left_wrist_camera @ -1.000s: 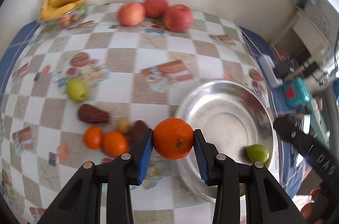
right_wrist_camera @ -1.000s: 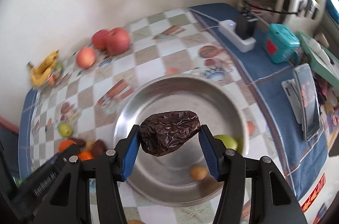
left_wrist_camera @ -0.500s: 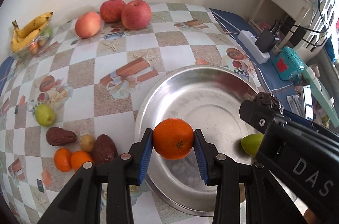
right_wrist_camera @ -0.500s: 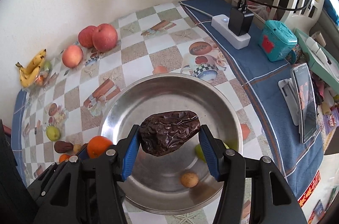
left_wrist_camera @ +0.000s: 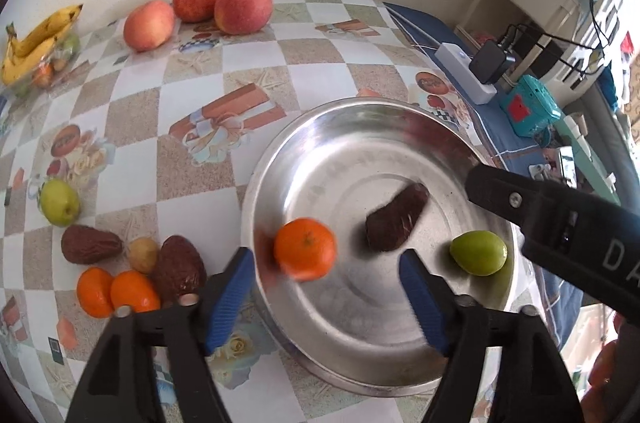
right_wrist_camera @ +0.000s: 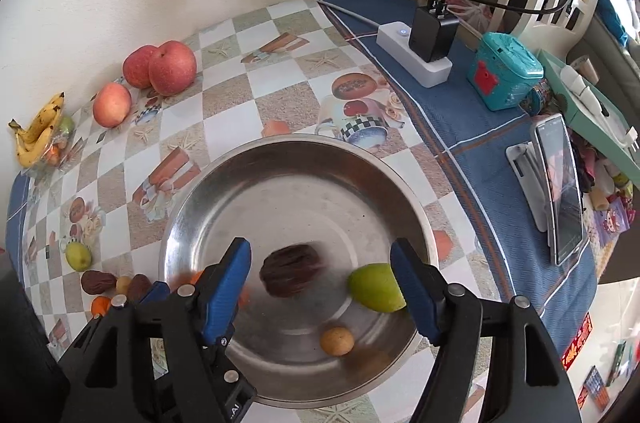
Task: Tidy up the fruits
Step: 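Carry the orange and date over the steel bowl and open both grippers, then withdraw both grippers from the bowl back toward the fruit row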
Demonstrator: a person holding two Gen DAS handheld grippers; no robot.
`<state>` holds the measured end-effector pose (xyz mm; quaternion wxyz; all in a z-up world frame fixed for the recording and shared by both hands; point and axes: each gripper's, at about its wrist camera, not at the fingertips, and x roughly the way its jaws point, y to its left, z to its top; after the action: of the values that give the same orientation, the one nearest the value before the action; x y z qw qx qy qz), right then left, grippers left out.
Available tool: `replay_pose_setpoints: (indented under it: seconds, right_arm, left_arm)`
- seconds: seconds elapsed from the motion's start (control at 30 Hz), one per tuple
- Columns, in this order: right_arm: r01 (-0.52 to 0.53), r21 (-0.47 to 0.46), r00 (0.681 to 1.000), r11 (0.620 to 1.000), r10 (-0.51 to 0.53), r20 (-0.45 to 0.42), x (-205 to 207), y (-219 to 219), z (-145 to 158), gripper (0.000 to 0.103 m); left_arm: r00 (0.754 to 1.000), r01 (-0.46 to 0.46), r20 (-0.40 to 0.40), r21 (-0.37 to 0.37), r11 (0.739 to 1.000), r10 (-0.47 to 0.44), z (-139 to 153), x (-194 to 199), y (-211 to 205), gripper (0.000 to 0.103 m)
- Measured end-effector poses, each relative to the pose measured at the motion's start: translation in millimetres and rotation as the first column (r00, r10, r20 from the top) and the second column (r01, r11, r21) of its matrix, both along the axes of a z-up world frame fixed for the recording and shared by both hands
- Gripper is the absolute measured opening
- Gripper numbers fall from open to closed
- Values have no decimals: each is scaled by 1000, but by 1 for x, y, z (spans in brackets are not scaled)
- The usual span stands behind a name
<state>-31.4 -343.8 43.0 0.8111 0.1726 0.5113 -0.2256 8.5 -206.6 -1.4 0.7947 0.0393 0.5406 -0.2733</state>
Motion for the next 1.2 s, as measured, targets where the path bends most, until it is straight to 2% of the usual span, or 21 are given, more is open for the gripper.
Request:
replay_pose_setpoints:
  seconds: [0.13, 0.3, 0.37, 0.53, 0.67, 0.77, 0.9, 1.0, 1.13, 1.2]
  right_arm:
    - [8, 1, 1000, 1000, -8, -4, -4, -2, -1, 81]
    - [33, 6, 999, 999, -33, 2, -7, -8, -3, 86]
    - [41, 0, 999, 999, -41, 20, -9, -8, -2, 98]
    - [34, -22, 997, 999, -33, 64, -9, -5, 5, 98]
    - [21, -23, 997, 1000, -19, 74, -8, 0, 6, 98]
    - [19, -23, 998, 1000, -17, 62, -7, 3, 3, 98]
    - [11, -11, 999, 1000, -11, 43, -6, 7, -4, 98]
    - [32, 34, 998, 999, -34, 50, -7, 7, -10, 98]
    - [23, 29, 999, 999, -24, 35, -6, 13, -17, 98]
    - [25, 23, 999, 999, -26, 28, -6, 14, -18, 98]
  left_arm:
    - [999, -44, 24, 19, 999, 43, 0, 4, 10, 103]
    - [993, -92, 71, 26, 995, 90, 9, 8, 22, 103]
    - [987, -128, 97, 33, 991, 124, 15, 11, 29, 103]
    - [970, -213, 127, 44, 976, 206, 24, 20, 51, 103]
    - [956, -265, 154, 93, 960, 249, 27, 24, 68, 103]
    - [948, -302, 144, 136, 943, 283, 24, 27, 84, 103]
    - [943, -327, 116, 154, 932, 312, 23, 29, 105, 103]
    - [938, -345, 103, 191, 919, 331, 21, 31, 126, 103]
    - [909, -416, 74, 192, 889, 410, 21, 39, 162, 103]
    - [880, -474, 58, 161, 865, 471, 23, 43, 182, 103]
